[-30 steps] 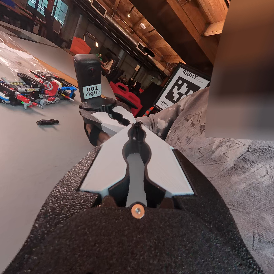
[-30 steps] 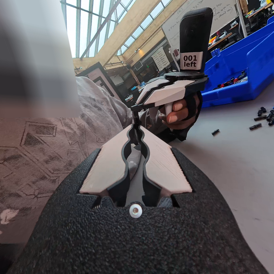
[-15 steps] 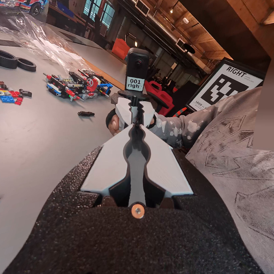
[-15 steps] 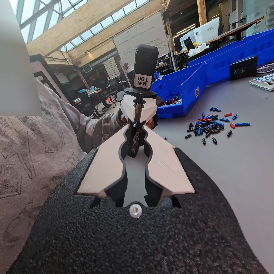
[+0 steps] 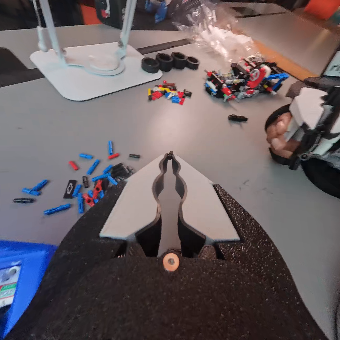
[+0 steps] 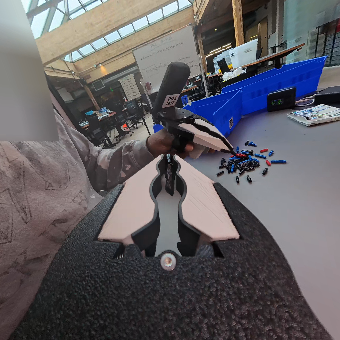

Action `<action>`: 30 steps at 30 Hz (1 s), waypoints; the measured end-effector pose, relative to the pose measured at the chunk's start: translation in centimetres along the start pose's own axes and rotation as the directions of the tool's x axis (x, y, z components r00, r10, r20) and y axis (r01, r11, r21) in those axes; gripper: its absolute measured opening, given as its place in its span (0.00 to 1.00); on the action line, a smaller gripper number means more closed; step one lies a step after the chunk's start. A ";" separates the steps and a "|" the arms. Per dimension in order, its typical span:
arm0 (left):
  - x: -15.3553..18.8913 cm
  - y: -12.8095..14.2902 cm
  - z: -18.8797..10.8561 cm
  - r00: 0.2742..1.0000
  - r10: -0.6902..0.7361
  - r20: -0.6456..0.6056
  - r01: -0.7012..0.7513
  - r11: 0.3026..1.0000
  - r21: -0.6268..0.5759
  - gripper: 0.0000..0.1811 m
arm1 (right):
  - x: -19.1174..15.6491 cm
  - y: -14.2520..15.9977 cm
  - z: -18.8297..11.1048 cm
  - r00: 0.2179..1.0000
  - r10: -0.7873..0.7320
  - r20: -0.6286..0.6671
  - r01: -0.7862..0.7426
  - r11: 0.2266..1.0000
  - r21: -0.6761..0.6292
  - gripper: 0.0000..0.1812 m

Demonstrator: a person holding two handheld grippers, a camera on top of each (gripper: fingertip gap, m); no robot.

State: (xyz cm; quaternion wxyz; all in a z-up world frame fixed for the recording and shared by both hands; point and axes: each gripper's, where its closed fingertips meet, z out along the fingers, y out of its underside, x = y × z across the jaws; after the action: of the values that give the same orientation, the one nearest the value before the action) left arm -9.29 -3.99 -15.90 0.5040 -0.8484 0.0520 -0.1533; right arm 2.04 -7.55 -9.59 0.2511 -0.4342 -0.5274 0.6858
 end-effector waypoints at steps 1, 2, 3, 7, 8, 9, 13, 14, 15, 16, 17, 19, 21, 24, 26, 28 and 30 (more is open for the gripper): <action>-0.9 0.4 0.1 0.999 -0.014 0.046 0.015 1.000 -0.019 0.01 | 0.0 0.0 0.0 1.000 -0.001 -0.004 0.001 1.000 0.003 0.04; -1.5 1.0 0.3 0.997 -0.017 0.074 0.020 0.999 -0.048 0.01 | 0.1 0.0 -0.1 1.000 -0.001 -0.009 0.001 1.000 0.007 0.04; -2.0 1.7 0.5 0.995 -0.015 0.097 0.023 0.996 -0.089 0.02 | 0.1 0.0 -0.1 1.000 -0.003 -0.018 0.003 1.000 0.012 0.04; -1.9 2.0 0.7 0.994 -0.003 0.107 0.014 0.995 -0.101 0.11 | 0.6 -1.2 -0.6 0.995 0.097 -0.008 -0.096 0.990 0.102 0.04; -1.0 1.4 0.7 0.998 -0.002 0.060 0.006 0.998 -0.069 0.15 | 0.8 -1.4 -0.7 0.991 0.132 -0.005 -0.130 0.984 0.123 0.04; 0.2 0.7 0.6 1.000 -0.009 -0.005 0.009 0.999 -0.031 0.16 | 1.2 -1.5 -0.8 0.986 0.165 -0.009 -0.162 0.977 0.136 0.04; 5.3 -0.8 -0.2 0.939 -0.110 -0.325 0.128 0.991 0.034 0.17 | 2.4 -1.0 -0.8 0.959 0.282 -0.020 -0.276 0.951 0.141 0.04; 6.9 -1.1 -0.6 0.893 -0.145 -0.425 0.175 0.984 0.032 0.17 | 2.5 -1.0 -0.7 0.954 0.300 -0.019 -0.294 0.945 0.142 0.04; 8.3 -1.3 -0.8 0.847 -0.176 -0.502 0.214 0.977 0.020 0.17 | 2.5 -0.9 -0.6 0.948 0.317 -0.015 -0.312 0.939 0.144 0.03; 9.4 -1.3 -0.9 0.810 -0.193 -0.553 0.235 0.972 0.005 0.16 | 2.4 -0.9 -0.4 0.943 0.332 -0.004 -0.328 0.933 0.147 0.03; 10.3 -1.3 -0.9 0.783 -0.197 -0.590 0.238 0.971 -0.009 0.16 | 2.4 -0.9 -0.2 0.939 0.343 0.000 -0.339 0.929 0.148 0.03; 11.7 -1.5 -1.0 0.749 -0.186 -0.636 0.233 0.972 -0.011 0.12 | 2.4 -0.5 0.2 0.939 0.343 -0.011 -0.339 0.932 0.128 0.03; 12.2 -1.5 -0.7 0.740 -0.187 -0.646 0.229 0.973 -0.020 0.07 | 2.4 -0.3 0.3 0.938 0.347 -0.016 -0.342 0.932 0.122 0.03; 12.5 -1.5 -0.7 0.732 -0.185 -0.656 0.232 0.973 -0.016 0.03 | 2.3 -0.4 0.4 0.935 0.353 -0.015 -0.349 0.929 0.124 0.03; 12.4 -1.8 -1.0 0.729 -0.179 -0.661 0.237 0.972 -0.002 0.02 | 2.2 -0.6 0.4 0.934 0.359 -0.006 -0.354 0.925 0.136 0.04; 12.5 -2.3 -1.5 0.701 -0.191 -0.687 0.268 0.963 0.007 0.02 | 1.8 -0.9 0.3 0.930 0.366 0.028 -0.366 0.920 0.141 0.09; 12.6 -2.5 -1.7 0.676 -0.213 -0.705 0.300 0.954 -0.001 0.02 | 1.3 -0.6 0.5 0.929 0.366 0.054 -0.370 0.923 0.108 0.12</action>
State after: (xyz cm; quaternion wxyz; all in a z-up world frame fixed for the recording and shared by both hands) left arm 1.93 -7.24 -10.30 0.4682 -0.6957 0.1095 -0.5336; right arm 0.86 -6.57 -9.46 0.1341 -0.4989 -0.3998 0.7571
